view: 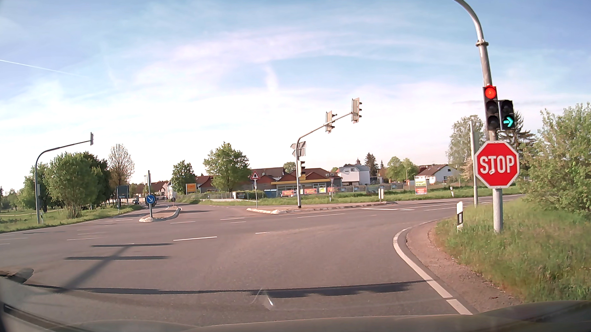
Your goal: Follow the waypoints while adhering to traffic rules and regulations
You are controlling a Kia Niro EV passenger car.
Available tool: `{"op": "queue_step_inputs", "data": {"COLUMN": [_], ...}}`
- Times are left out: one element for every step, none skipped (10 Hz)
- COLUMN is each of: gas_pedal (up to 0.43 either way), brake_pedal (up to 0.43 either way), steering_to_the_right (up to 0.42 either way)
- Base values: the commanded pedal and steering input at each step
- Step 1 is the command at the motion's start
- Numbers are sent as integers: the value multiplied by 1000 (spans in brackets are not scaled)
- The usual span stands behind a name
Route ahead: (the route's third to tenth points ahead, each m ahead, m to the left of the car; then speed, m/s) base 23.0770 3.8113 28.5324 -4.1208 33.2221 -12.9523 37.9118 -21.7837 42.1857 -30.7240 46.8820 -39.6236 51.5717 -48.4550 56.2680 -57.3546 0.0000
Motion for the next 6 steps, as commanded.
{"op": "queue_step_inputs", "data": {"gas_pedal": [0,0,0,0,47,98], "brake_pedal": [0,0,0,0,0,0], "steering_to_the_right": [-5,-5,-5,-5,-5,-5]}}
